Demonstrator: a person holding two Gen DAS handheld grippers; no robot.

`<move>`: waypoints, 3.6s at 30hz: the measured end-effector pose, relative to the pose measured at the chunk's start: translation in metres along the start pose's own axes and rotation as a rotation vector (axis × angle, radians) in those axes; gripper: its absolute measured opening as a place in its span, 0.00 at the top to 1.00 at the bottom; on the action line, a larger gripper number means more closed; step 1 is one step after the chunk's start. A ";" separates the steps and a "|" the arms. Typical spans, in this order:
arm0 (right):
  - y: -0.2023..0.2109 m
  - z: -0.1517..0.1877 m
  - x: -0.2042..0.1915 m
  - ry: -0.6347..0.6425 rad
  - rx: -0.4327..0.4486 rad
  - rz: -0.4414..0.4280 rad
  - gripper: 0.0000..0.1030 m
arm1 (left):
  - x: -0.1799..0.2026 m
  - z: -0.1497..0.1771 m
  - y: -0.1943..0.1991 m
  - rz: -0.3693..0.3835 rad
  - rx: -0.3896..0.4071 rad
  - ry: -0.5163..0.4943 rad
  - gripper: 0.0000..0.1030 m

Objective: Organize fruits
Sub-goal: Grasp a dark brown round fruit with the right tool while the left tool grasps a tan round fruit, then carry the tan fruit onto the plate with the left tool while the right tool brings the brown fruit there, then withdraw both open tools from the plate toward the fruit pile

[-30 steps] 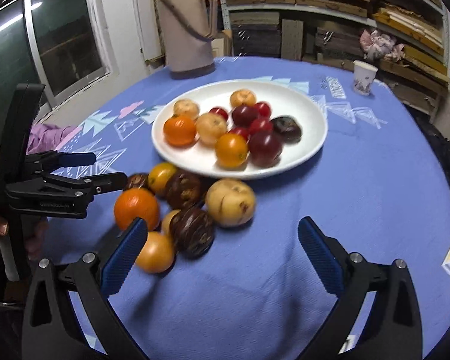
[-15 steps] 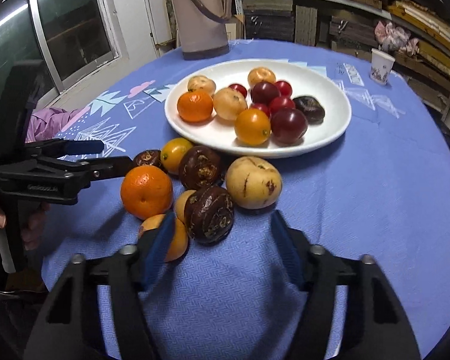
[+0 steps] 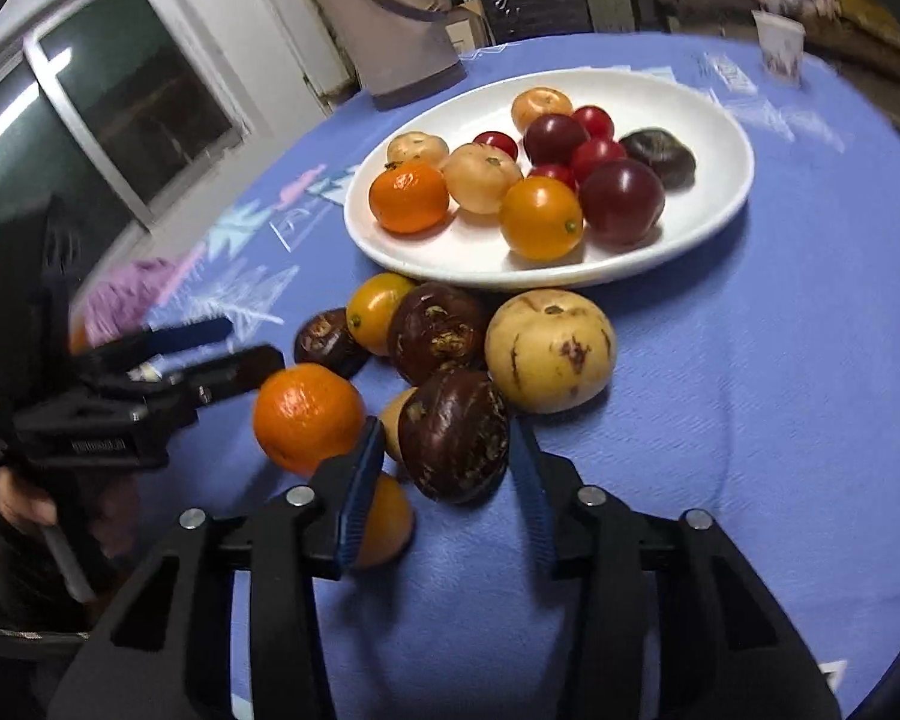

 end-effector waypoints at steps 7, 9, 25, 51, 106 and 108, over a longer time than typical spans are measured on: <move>0.025 0.001 0.009 -0.018 0.042 -0.036 0.64 | 0.011 0.000 0.009 0.050 0.026 -0.028 0.05; 0.032 0.002 0.012 -0.017 0.052 -0.024 0.64 | 0.018 0.000 0.007 0.058 0.018 -0.046 0.05; 0.049 0.022 0.030 -0.010 0.065 -0.003 0.64 | 0.086 0.013 -0.011 0.141 -0.049 -0.195 0.05; 0.060 0.034 0.038 0.005 0.083 0.003 0.64 | 0.086 0.030 -0.031 0.103 -0.091 -0.104 0.43; -0.001 -0.124 0.053 -0.012 0.122 0.140 0.28 | 0.010 -0.132 -0.062 0.022 0.021 -0.027 0.05; 0.008 -0.116 0.055 -0.017 0.132 0.136 0.25 | 0.010 -0.129 -0.054 0.028 0.022 -0.023 0.05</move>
Point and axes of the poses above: each gripper's, at about its wrist camera, not at the fingertips, and y roughly against the way its jaws point, x to its right, z to its underside, the point moved 3 cm from there along -y, roughly the way its jaws point, and after that the axes turned 10 degrees about z, right-handed, at the moved point
